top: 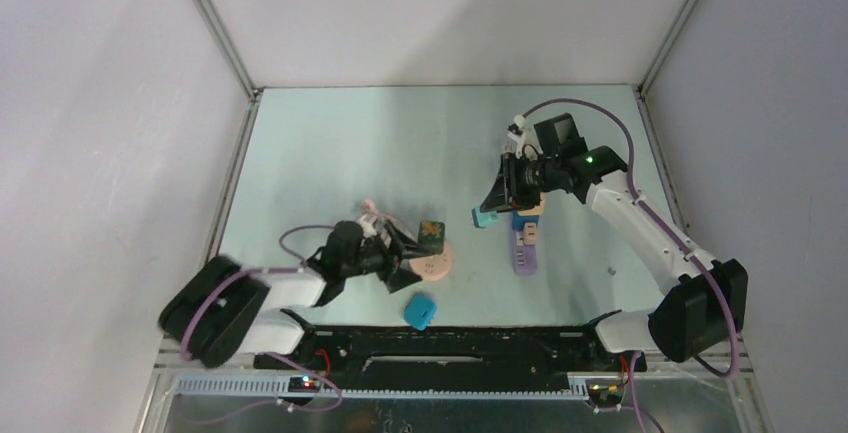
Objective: Insert the plug
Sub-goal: Move the socket to the center of the board.
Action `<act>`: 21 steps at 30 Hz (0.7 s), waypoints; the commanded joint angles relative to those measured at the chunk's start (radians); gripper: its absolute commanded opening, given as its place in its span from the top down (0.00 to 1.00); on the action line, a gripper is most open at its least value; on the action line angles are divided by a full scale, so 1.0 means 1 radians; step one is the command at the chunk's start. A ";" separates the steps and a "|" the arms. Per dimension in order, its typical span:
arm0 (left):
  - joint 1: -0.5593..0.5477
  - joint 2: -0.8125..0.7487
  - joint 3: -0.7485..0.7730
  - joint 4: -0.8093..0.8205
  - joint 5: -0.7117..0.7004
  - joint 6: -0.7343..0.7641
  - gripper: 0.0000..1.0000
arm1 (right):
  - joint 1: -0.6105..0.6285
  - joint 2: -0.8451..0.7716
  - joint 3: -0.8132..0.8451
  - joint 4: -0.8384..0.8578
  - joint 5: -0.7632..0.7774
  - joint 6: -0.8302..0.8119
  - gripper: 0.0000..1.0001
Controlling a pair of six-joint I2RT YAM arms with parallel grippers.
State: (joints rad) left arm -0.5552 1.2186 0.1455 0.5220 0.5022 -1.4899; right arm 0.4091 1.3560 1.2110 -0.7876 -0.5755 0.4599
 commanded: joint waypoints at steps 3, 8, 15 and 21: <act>-0.066 0.395 0.238 0.519 0.075 -0.059 0.17 | 0.014 0.035 0.038 -0.019 0.067 -0.018 1.00; -0.078 0.491 0.266 0.739 0.068 -0.119 0.21 | 0.014 0.048 0.039 -0.037 0.108 -0.021 1.00; -0.080 0.115 0.403 -0.157 -0.007 0.460 0.14 | 0.017 0.064 0.039 0.003 0.123 0.032 1.00; -0.075 -0.051 0.641 -0.877 -0.252 0.923 0.10 | 0.020 0.119 0.045 0.026 0.105 0.057 1.00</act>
State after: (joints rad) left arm -0.6319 1.2411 0.6537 0.2165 0.4366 -0.9749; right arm 0.4225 1.4303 1.2114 -0.8005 -0.4660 0.4870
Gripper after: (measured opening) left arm 0.889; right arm 0.280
